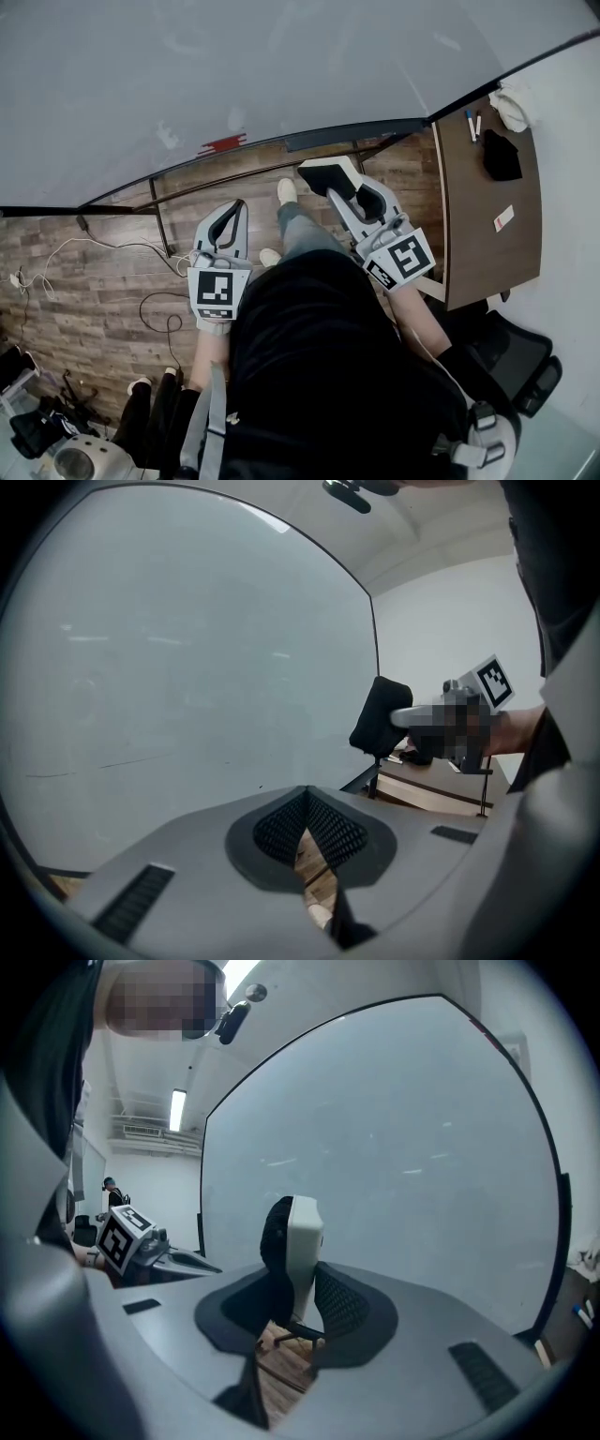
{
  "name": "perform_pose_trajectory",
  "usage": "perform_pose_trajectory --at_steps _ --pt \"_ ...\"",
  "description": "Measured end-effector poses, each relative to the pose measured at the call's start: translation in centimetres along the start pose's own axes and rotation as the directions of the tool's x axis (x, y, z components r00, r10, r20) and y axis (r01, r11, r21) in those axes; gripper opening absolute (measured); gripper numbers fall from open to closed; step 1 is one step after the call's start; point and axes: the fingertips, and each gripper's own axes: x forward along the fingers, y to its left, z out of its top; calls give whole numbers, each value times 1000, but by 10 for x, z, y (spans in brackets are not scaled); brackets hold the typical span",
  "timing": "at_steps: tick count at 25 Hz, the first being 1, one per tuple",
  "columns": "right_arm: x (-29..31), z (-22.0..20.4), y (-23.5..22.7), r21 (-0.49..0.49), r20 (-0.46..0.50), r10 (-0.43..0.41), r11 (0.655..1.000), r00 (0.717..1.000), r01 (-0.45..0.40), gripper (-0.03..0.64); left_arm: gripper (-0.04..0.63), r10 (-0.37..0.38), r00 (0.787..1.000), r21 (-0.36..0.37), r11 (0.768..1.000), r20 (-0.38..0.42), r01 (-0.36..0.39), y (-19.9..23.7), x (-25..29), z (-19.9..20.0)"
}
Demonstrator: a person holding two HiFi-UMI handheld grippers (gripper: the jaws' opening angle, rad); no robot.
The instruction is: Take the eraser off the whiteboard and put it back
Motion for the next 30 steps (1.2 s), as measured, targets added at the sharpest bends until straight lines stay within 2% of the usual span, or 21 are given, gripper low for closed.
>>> perform_pose_trajectory --at_steps 8,16,19,24,30 --pt "-12 6 9 -59 6 1 998 1000 0 121 8 -14 1000 9 1000 9 14 -7 3 3" --pt "-12 5 7 -49 4 -6 999 1000 6 123 8 -16 1000 13 1000 0 16 -7 4 3" --pt "-10 1 3 -9 2 -5 1000 1000 5 123 8 -12 1000 11 1000 -3 12 -6 5 2" --pt "-6 -7 -12 123 8 -7 992 1000 6 123 8 -6 1000 4 1000 -11 6 -5 7 0" --pt "2 -15 -27 204 1 -14 979 1000 14 123 8 7 1000 -2 1000 -29 -7 -2 7 -5"
